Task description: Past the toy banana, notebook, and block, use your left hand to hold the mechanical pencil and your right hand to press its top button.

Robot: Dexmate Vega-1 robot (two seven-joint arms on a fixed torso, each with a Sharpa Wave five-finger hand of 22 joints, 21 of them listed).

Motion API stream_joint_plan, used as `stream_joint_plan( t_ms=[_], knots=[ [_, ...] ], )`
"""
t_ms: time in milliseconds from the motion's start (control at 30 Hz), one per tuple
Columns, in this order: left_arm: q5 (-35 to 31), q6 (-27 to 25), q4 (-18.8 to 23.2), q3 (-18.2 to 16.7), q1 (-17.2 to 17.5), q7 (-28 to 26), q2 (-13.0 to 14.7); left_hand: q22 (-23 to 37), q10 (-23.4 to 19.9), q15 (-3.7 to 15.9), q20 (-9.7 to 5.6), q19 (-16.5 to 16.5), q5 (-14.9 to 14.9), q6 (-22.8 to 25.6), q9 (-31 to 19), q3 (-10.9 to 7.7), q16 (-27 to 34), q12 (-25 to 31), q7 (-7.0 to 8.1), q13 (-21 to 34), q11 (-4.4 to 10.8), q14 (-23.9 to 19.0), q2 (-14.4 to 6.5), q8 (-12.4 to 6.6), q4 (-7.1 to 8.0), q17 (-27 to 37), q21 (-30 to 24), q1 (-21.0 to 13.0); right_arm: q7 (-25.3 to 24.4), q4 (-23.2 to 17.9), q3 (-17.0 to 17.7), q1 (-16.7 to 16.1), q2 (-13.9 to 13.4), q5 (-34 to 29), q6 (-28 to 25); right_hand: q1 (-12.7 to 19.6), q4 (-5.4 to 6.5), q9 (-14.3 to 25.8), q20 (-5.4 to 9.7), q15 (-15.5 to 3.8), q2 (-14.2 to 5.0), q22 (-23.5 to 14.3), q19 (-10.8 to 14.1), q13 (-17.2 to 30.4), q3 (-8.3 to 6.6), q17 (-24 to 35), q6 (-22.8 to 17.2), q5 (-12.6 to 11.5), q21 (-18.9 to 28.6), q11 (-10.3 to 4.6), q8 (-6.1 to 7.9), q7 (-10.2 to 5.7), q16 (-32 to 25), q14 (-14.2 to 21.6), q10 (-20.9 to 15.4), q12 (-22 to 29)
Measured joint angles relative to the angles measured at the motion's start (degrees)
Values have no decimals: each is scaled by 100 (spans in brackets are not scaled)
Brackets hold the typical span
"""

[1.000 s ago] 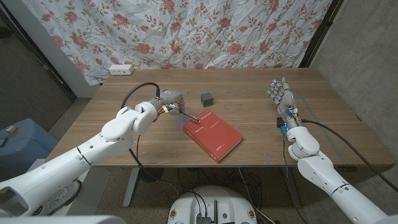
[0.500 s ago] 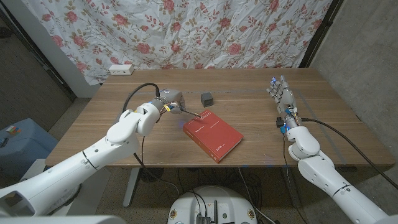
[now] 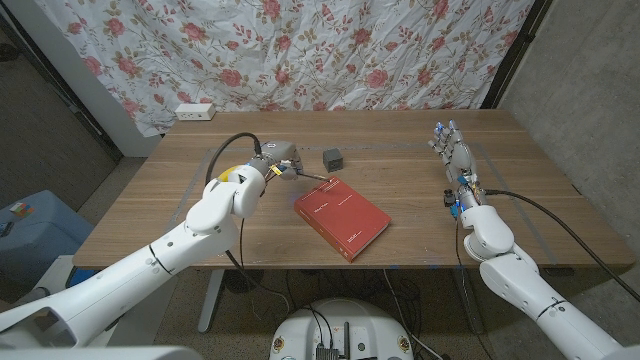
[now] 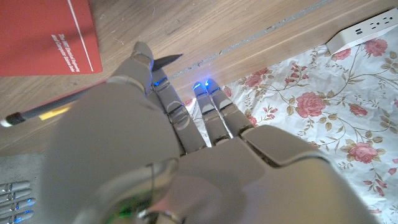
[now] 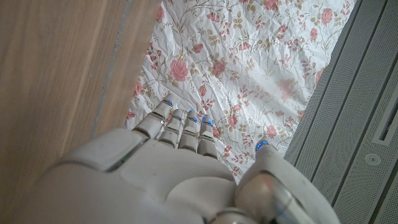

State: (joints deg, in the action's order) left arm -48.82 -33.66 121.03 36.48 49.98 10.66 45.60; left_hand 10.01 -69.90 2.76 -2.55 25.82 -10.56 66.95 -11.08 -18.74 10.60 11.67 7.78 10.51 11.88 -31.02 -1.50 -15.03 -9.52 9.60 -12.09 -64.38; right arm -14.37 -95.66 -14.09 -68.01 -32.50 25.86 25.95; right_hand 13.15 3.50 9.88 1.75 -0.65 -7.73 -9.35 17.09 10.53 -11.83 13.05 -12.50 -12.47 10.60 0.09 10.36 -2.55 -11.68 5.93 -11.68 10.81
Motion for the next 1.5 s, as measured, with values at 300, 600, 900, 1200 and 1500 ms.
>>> stream_joint_plan(
  t_ms=[300,600,900,1200,1500],
  knots=[
    [105,-430,16,80,-18,-285,-249,0,-42,23,0,0,0,-1,19,0,-22,-26,0,1,-1,-23,1,23,0,0,0,0,50,-30,-14,-25,-14,-112,86,65,-51,0,-42,25,-65,0,-85,0,-63,-25,44,0,-23,-10,0,-44,24,-143,56,-2],
    [391,-832,67,141,56,-724,-563,0,-42,31,0,0,1,-1,21,24,-22,-37,0,5,0,-31,2,23,-24,1,0,0,-33,-109,-73,-24,-48,-474,73,112,-138,0,-63,29,-19,0,-104,0,-116,-45,61,45,-23,-10,0,-171,23,-147,55,-2],
    [868,-1005,35,118,116,-1220,-831,-1,-42,31,0,0,14,12,46,47,-22,-47,-12,5,0,-31,2,25,-2,1,0,-1,-207,-186,-154,10,-85,-969,-10,112,-184,0,-188,160,-20,-13,-105,0,-163,7,417,45,-22,52,-43,-702,-1,-234,116,-2],
    [1425,-1023,-19,105,117,-1699,-945,-1,-41,31,-22,-22,-7,11,49,47,-22,-65,-11,2,1,-31,3,67,-3,1,24,-1,-326,-282,-222,73,-197,-1447,-113,111,-266,0,-259,242,-19,-13,-71,18,-177,39,936,90,-6,128,-88,-976,-46,-235,148,-1],
    [1969,-891,-110,130,91,-2127,-1061,-1,-41,31,-22,-22,-7,10,53,47,-22,-70,-11,-1,1,-31,9,67,-3,1,24,-7,-274,-273,-298,191,-375,-1885,-174,-17,-296,0,-309,302,109,-12,-21,54,-146,69,1601,94,0,243,-88,-1003,-46,-296,263,-1]
  ],
)
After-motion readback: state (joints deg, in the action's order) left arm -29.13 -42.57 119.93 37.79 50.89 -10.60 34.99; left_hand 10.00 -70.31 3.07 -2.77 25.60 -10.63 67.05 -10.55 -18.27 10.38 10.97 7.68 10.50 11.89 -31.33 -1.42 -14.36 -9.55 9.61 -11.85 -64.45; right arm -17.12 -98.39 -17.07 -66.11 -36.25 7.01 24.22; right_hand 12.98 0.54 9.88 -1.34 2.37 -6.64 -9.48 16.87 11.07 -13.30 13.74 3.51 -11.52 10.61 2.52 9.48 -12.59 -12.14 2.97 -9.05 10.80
